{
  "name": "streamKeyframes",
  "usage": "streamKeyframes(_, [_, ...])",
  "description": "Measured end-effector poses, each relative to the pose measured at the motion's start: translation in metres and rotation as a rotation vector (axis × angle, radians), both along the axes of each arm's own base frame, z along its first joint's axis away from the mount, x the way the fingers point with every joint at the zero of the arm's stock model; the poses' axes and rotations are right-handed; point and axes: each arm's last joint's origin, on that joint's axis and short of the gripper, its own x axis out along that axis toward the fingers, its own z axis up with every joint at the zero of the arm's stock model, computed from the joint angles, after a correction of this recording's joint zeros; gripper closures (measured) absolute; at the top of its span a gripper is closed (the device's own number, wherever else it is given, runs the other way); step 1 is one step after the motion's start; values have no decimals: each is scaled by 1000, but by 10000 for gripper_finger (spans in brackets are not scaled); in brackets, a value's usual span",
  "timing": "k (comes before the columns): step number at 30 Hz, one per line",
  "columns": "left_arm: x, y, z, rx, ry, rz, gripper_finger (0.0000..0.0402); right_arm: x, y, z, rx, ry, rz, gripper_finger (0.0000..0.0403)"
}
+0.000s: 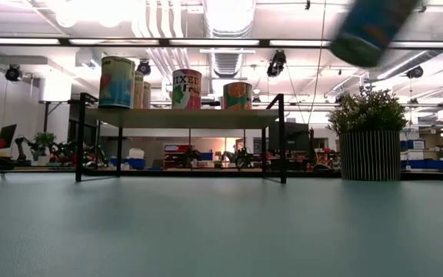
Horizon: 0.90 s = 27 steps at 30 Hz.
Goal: Pick and place cans onto a shelf
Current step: Put the canned cherries on the shelf
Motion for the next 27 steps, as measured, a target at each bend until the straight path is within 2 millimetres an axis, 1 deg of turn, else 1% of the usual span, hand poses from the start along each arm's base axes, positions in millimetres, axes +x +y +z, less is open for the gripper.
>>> streamKeyframes(5, [0, 0, 1, -4, -5, 0, 398, 16, -24, 38, -111, -149, 54, 80])
streamKeyframes(9, [0, 0, 1, -6, -9, -1, 398, 31, -50, 64, -208, -194, 106, 80])
streamKeyframes(16, [0, 0, 2, -13, -19, -1, 398, 67, -97, 106, -378, -235, 238, 79])
streamKeyframes(19, [0, 0, 2, -20, -19, -2, 398, 82, -119, 121, -438, -254, 291, 79])
streamKeyframes(23, [0, 0, 2, -26, -22, -2, 398, 104, -151, 131, -528, -256, 342, 79])
streamKeyframes(25, [0, 0, 2, -30, -23, -3, 398, 118, -168, 129, -569, -255, 368, 79])
streamKeyframes(27, [0, 0, 2, -30, -24, -3, 398, 126, -187, 126, -598, -285, 388, 79])
